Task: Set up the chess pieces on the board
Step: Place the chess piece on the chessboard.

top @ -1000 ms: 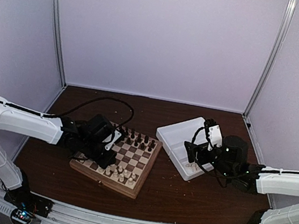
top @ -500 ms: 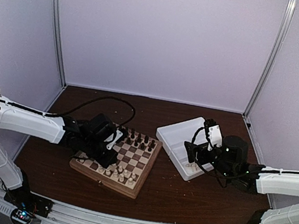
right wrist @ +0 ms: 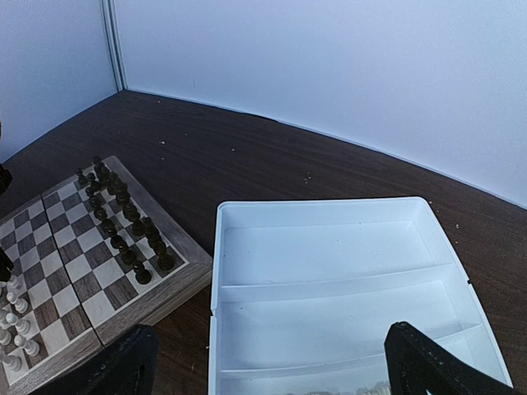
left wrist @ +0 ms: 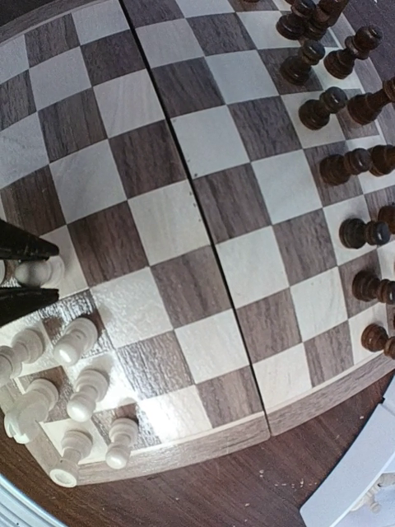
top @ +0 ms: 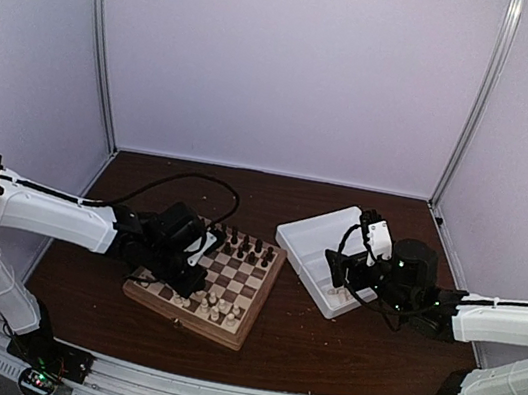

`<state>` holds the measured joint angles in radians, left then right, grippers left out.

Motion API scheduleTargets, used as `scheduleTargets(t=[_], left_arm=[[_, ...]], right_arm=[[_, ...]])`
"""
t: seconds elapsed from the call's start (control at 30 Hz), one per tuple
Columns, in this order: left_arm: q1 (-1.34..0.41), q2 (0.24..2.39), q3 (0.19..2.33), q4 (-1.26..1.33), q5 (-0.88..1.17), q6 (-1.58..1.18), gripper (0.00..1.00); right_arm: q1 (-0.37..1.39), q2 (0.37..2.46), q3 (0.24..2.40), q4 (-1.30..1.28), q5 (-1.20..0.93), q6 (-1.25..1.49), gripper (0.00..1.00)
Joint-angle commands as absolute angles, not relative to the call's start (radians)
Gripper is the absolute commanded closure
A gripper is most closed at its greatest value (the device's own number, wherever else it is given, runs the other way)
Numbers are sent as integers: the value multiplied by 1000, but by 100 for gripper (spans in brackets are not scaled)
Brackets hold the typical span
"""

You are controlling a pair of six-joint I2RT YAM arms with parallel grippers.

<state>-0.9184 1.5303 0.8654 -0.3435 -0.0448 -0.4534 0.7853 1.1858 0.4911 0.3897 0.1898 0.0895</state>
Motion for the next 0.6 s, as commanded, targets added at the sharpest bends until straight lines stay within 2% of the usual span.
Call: scheduleTargets(t=[0.0,0.47,0.57], left_arm=[[-924,1553,905,-345,-38,-444,92],[-923,1566,935,-383,-32,-430,88],[-923,1566,937,-386,-34,-428,84]], right_arm=[[782,1194,503,393,184,87,0],[782,1193,505,391,182,87,0],[782,1194,504,391,181,87,0]])
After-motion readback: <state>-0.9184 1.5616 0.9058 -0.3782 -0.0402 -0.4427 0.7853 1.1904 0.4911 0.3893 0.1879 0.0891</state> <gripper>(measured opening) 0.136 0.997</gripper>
